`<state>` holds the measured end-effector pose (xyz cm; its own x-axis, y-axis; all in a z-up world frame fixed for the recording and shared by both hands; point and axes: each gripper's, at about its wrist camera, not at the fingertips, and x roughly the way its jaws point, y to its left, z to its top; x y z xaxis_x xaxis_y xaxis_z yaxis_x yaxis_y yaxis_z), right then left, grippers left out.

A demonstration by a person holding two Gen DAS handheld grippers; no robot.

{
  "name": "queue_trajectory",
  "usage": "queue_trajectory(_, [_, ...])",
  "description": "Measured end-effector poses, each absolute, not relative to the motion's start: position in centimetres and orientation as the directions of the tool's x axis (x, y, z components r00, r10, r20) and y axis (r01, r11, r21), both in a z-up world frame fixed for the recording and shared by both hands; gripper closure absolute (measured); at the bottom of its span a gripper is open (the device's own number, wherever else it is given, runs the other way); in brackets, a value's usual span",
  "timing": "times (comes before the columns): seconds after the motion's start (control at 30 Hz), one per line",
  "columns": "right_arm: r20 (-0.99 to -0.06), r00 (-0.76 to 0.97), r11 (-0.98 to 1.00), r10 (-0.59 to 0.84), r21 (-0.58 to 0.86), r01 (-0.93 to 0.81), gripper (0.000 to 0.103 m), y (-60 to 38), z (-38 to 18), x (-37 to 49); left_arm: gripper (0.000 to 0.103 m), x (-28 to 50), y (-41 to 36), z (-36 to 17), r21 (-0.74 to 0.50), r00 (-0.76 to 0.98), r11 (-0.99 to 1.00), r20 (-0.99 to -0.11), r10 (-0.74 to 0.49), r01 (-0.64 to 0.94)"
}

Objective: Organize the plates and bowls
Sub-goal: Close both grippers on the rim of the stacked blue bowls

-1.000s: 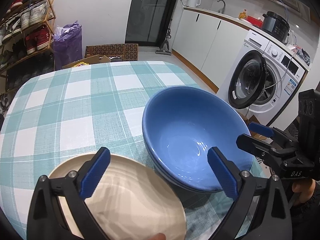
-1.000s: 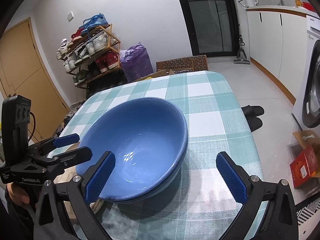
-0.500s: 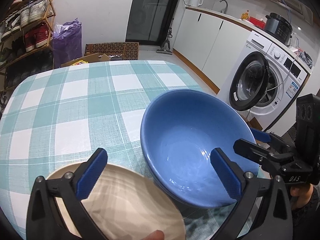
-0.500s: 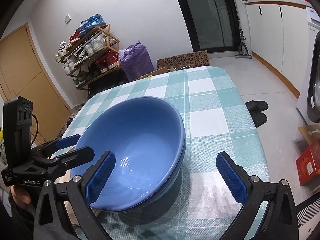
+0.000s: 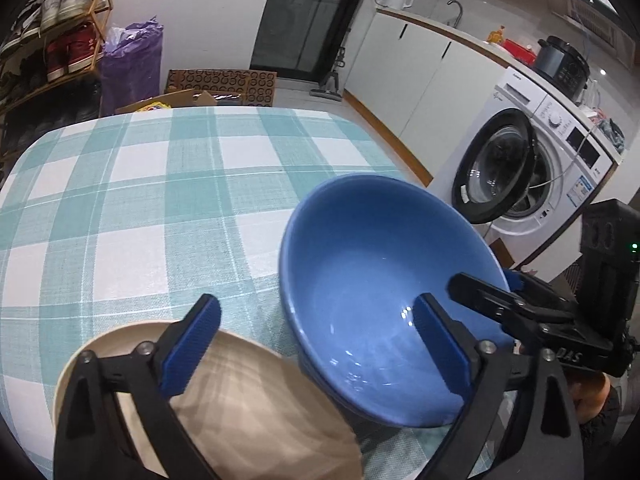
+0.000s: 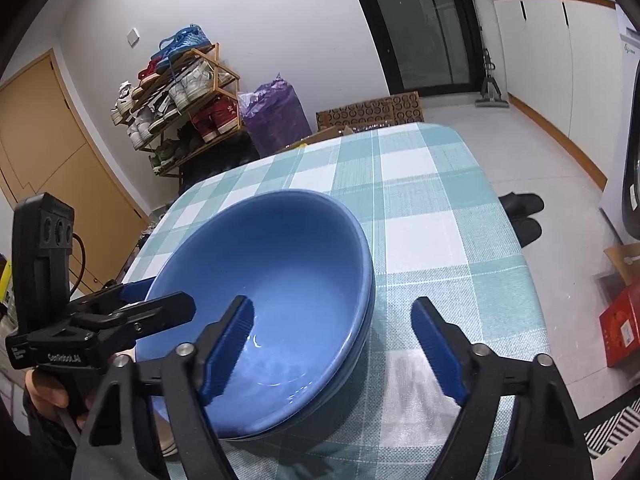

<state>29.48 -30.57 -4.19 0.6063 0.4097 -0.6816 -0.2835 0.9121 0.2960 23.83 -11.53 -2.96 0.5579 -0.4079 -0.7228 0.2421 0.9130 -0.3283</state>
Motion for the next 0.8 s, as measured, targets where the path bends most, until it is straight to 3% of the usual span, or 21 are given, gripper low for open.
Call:
queue_trajectory(0.07, [-0.681,0.600,0.908,0.419,0.302,-0.291,0.029,-30.5,-4.3,29.4,0.019,23.8,-11.6,-3.0,-0.335,0.551,0.910,-0.724,-0.415,0.245])
queue_trajectory(0.2, [-0.683,0.596,0.907,0.421,0.298,-0.298,0.043,-30.3,-4.2,29.1,0.048,23.9,-11.7,-3.4,-0.352,0.530,0.904,-0.732,-0.428,0.244])
queue_trajectory(0.23, [-0.683,0.596,0.907,0.421,0.299,-0.298,0.047,-30.3,-4.2,29.1,0.050,23.9,-11.7,-3.4,-0.355,0.525,0.903,-0.735,-0.430,0.242])
queue_trajectory(0.4, [-0.679,0.603,0.908,0.420,0.300,-0.294,0.056,-30.3,-4.1,28.9,0.060,23.7,-11.9,-3.5,-0.346,0.516,0.906,-0.745,-0.423,0.243])
queue_trajectory(0.8, [-0.674,0.630,0.922,0.387,0.263,-0.285,0.059,-30.1,-3.7,28.4,0.061,23.4,-12.2,-3.0,-0.308,0.536,0.921,-0.750,-0.388,0.237])
